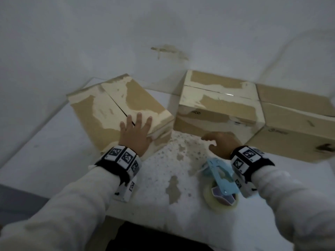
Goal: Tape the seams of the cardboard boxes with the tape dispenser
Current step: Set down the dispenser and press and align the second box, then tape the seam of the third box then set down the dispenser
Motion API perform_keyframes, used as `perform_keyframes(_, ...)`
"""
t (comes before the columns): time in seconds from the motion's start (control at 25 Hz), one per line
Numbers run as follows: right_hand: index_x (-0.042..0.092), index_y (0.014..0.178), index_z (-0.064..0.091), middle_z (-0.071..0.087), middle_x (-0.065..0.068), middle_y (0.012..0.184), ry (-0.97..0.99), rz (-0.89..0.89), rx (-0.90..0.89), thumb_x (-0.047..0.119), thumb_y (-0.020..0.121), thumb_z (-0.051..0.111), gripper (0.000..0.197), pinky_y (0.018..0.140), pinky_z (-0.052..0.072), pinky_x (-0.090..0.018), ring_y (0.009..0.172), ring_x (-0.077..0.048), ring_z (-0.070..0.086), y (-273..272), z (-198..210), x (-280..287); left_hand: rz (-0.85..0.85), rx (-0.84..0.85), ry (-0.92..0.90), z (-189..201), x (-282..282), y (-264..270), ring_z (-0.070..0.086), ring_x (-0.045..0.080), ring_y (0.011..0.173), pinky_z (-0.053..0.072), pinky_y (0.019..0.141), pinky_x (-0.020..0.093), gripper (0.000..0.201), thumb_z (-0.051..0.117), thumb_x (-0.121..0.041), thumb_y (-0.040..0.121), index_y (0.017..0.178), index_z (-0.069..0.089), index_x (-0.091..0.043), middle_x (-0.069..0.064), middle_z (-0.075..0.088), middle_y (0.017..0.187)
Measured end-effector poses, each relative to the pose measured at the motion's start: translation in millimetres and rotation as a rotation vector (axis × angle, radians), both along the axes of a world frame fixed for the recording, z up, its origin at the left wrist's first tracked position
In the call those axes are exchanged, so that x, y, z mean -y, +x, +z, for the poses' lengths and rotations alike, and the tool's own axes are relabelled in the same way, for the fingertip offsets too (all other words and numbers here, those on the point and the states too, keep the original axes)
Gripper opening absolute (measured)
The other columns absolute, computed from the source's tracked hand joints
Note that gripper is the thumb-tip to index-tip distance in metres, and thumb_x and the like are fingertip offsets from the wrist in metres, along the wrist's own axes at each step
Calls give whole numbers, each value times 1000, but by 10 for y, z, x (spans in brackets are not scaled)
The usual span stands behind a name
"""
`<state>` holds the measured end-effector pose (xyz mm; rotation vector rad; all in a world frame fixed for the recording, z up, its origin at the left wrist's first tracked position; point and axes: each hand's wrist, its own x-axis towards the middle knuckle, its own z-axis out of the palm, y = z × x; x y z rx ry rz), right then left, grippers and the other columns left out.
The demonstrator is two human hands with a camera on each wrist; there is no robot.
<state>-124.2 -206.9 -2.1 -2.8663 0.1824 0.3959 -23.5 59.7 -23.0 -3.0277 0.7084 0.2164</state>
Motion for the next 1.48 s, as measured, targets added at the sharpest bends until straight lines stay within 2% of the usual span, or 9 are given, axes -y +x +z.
perform_keyframes(0.16,18,130,52,53,-6,135,-62,-145,-306,-1,83,50,50,102,39,-29,124,-21,49,-428,-242,529,-9,14,-1,-26,156,-307,1,39,145,10,116,54,63,25,-49,97,150,-3,-28,8,-6,160)
perform_keyframes(0.28,34,132,46,49,3,141,-193,-157,-465,20,78,59,57,103,40,-35,127,-21,47,-702,-589,778,-34,49,5,-34,239,-496,2,38,145,12,116,53,63,26,-48,97,150,-1,-27,7,-5,160)
perform_keyframes(0.68,20,123,47,58,-2,124,-168,-82,-468,28,65,79,67,111,18,-52,119,-26,52,-778,-724,569,20,2,32,-3,349,-622,1,36,145,13,115,52,62,28,-43,99,150,-3,-27,6,-6,160)
perform_keyframes(0.84,19,111,52,55,-3,116,129,-124,-413,33,62,78,57,88,39,-33,97,-20,49,-727,-490,569,3,-35,63,120,325,-599,6,33,146,18,115,48,67,33,-48,95,150,1,-29,3,-2,160)
perform_keyframes(1.0,13,79,59,55,-7,87,581,-219,-142,34,44,71,43,67,39,-30,80,-21,51,-686,-108,552,3,-224,-59,491,261,-407,21,26,143,25,115,41,62,41,-53,92,147,27,-27,0,18,158)
perform_keyframes(1.12,1,87,57,56,-9,75,933,-305,25,16,55,62,36,61,43,-25,67,-20,52,-622,323,399,67,-390,-238,781,235,-269,33,25,138,25,112,35,53,31,-47,98,140,43,-17,5,33,152)
perform_keyframes(1.2,2,88,59,61,-10,73,1170,-318,47,25,47,61,47,61,45,-28,67,-21,56,-532,539,298,124,-447,-330,876,223,-179,42,27,132,32,107,37,59,27,-50,98,137,47,-10,11,41,147)
perform_keyframes(1.36,7,90,64,66,-10,66,1446,-247,57,38,41,70,59,56,45,-30,57,-20,59,-210,803,-29,379,-749,-878,1000,236,-48,64,27,101,48,82,34,75,27,-64,91,123,56,-3,12,65,118)
perform_keyframes(1.48,10,81,71,65,-10,66,1548,-180,73,50,32,80,64,54,43,-29,56,-21,57,26,860,-367,473,-1087,-1251,1153,176,78,65,30,101,50,83,36,93,23,-78,82,123,51,0,19,64,116)
